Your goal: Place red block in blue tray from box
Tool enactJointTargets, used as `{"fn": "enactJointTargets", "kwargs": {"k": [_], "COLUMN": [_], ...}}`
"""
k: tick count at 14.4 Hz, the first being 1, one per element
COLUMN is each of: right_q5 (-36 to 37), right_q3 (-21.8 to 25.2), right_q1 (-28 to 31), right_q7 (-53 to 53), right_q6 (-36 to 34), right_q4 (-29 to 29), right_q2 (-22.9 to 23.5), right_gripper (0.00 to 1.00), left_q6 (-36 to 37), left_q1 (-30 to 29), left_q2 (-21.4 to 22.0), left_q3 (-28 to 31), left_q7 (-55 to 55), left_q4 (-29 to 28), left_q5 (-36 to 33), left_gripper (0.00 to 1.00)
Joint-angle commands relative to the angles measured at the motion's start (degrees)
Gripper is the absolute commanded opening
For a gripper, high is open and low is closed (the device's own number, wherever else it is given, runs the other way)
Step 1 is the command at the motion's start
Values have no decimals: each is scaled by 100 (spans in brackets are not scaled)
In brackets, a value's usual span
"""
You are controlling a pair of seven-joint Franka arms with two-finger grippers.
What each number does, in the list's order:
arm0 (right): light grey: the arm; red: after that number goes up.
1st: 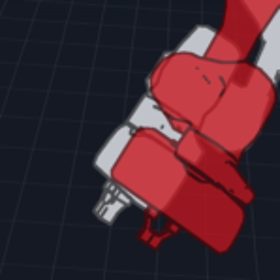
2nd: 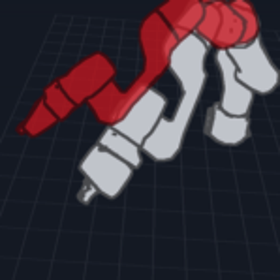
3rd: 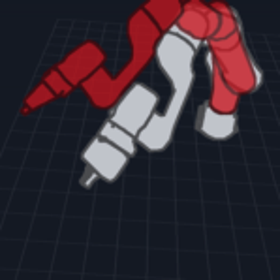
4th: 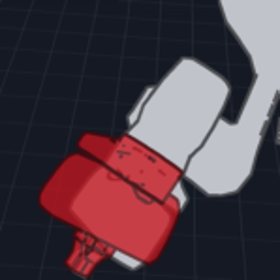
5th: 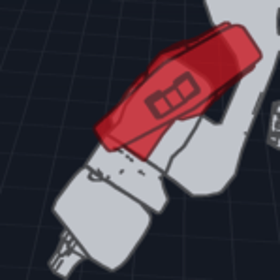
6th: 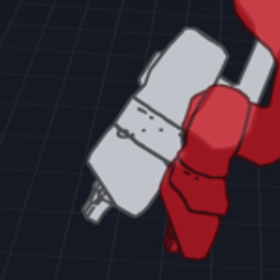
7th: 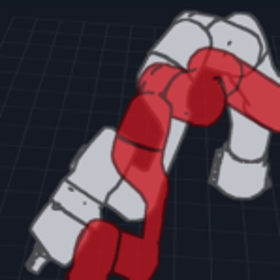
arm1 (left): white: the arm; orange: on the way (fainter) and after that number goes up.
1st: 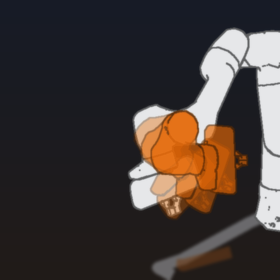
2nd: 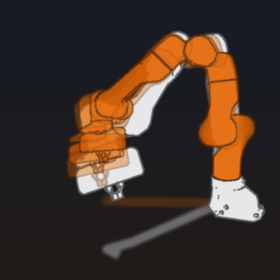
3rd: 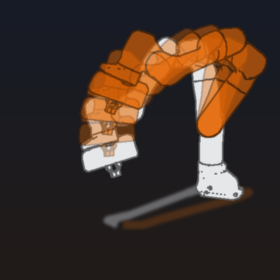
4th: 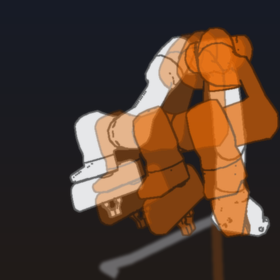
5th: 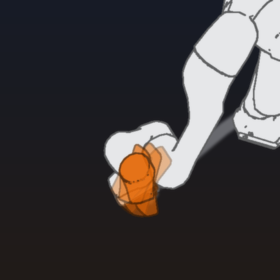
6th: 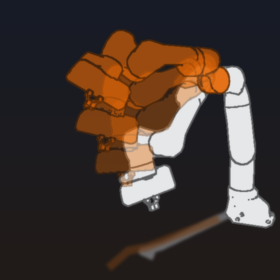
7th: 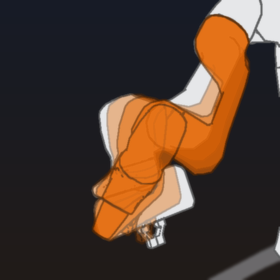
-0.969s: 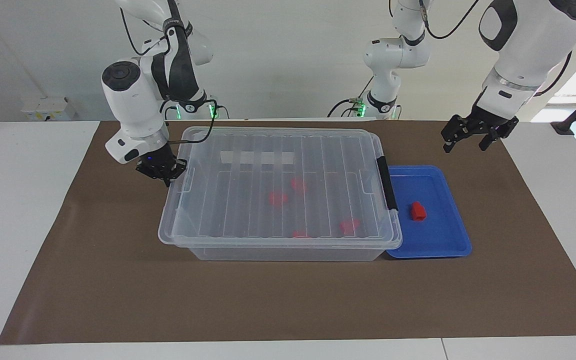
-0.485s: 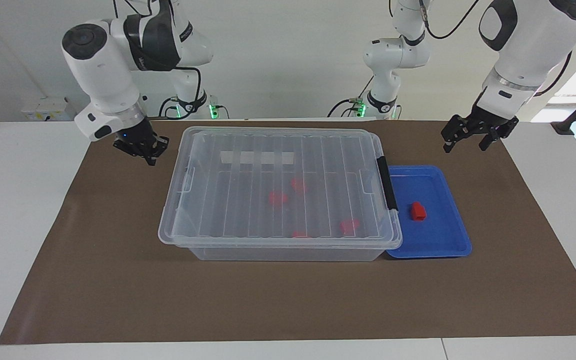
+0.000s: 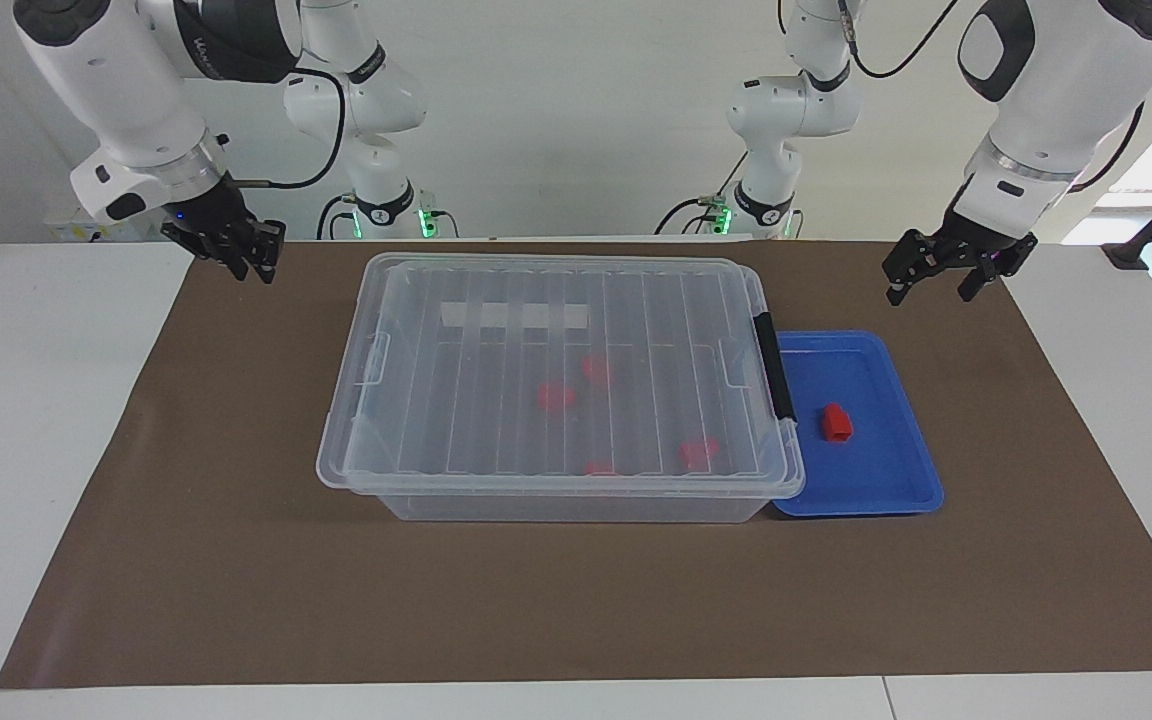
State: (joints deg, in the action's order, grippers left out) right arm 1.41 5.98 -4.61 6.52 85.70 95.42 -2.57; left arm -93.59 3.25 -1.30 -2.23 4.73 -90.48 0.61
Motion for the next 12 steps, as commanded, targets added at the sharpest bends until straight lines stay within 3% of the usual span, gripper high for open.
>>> {"fn": "enactJointTargets", "kwargs": {"k": [1, 12], "right_q5": [-97, -26], "right_q3": [-18, -35], "right_q1": [110, 30], "right_q7": [-98, -230], "right_q6": [25, 377], "right_q4": [109, 73], "right_q2": [-77, -50], "right_gripper": [100, 100], "left_q6": [42, 42], "left_q1": [-35, -35], "left_q2": [165, 165], "left_q3": [-14, -14], "left_q7": [46, 46], "left_q4": [-163, -163], "left_q5": [-26, -26], "left_gripper": [100, 100]}}
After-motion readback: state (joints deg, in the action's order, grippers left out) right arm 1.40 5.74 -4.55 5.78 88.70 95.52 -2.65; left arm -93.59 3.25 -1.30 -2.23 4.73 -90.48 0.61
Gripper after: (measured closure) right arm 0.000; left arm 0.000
